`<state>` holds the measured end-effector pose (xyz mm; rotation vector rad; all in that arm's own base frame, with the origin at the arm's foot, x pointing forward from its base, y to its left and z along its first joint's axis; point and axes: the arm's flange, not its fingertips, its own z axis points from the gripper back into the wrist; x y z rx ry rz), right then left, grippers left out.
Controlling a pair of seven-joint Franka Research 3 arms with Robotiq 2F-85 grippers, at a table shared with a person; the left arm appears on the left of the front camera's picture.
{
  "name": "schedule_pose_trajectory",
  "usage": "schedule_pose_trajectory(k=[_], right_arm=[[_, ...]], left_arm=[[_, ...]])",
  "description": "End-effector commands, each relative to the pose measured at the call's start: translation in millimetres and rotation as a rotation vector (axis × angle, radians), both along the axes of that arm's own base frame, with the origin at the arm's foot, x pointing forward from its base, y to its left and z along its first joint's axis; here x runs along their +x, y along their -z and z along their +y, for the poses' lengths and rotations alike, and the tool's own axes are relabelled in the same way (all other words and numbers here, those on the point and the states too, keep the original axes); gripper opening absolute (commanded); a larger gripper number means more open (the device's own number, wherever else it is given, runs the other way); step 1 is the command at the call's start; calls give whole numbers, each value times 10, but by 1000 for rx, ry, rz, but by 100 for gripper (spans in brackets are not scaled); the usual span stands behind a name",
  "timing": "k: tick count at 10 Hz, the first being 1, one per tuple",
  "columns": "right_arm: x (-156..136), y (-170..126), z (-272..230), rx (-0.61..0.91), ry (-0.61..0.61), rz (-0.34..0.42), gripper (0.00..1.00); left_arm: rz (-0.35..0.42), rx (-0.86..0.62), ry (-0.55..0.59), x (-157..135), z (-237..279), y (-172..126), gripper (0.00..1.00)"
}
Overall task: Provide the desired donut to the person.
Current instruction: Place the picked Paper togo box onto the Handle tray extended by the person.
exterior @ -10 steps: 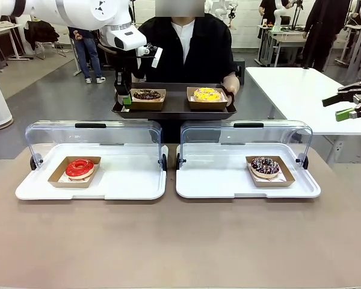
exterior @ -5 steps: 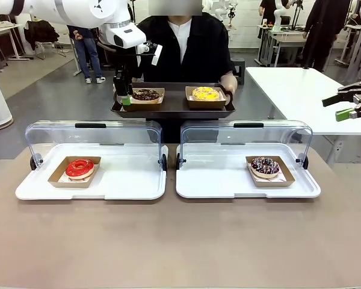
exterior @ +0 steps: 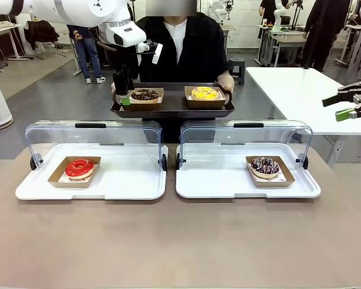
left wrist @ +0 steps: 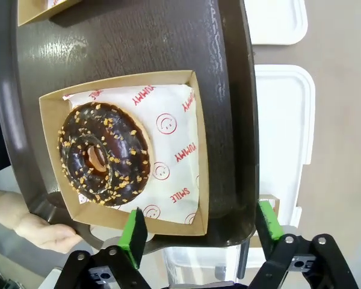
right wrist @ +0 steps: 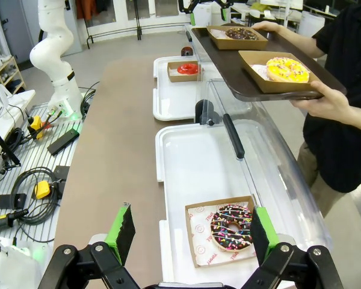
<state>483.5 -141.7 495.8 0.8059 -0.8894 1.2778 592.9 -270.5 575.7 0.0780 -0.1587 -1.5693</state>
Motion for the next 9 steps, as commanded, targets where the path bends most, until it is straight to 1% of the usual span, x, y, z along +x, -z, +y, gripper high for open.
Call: schedule_pose_trajectory(k=[1, 4, 5, 7, 9], right_arm=[[-7, 2, 14, 6, -4, 1, 100], [-7, 2, 14, 6, -4, 1, 100], [-7, 2, 14, 6, -4, 1, 100], [-7, 2, 14, 6, -4, 1, 100], [-7, 2, 14, 6, -4, 1, 100]], left_arm=[[50, -40, 11, -137, 85, -104, 92], [14, -60, 30, -805, 294, -311, 92], [12, -66, 40, -1016, 368, -385, 92], [-5, -71, 60, -1390, 513, -420, 92], [-16, -90, 66, -1663, 696, -364, 92]])
